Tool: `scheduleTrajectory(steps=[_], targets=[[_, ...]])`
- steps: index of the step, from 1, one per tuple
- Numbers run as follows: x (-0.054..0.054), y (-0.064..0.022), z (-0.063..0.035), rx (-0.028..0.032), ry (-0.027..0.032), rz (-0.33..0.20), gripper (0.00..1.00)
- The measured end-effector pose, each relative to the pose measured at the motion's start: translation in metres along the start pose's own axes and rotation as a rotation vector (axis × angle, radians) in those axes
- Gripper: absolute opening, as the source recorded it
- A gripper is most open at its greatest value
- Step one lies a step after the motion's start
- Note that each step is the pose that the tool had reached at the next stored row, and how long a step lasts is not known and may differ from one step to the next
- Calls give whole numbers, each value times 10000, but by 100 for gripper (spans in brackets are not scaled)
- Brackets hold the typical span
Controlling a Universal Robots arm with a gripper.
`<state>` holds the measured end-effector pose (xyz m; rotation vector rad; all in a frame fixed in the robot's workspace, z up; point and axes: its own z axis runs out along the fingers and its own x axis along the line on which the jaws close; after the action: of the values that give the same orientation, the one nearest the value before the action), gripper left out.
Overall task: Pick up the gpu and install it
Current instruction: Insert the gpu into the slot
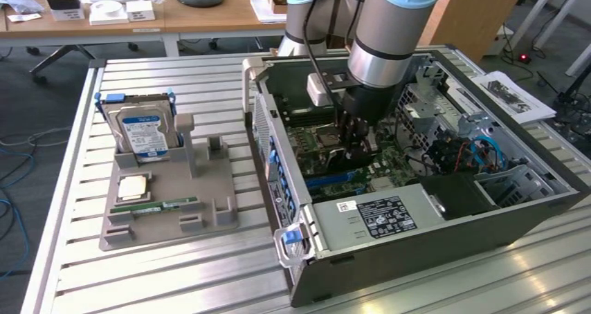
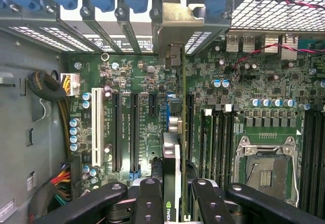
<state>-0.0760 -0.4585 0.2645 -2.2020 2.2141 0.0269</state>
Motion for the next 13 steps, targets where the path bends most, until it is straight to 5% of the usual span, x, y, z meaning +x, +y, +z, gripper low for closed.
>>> scheduleTrajectory(steps=[13], targets=[[1, 21, 40, 0, 1, 3, 27]])
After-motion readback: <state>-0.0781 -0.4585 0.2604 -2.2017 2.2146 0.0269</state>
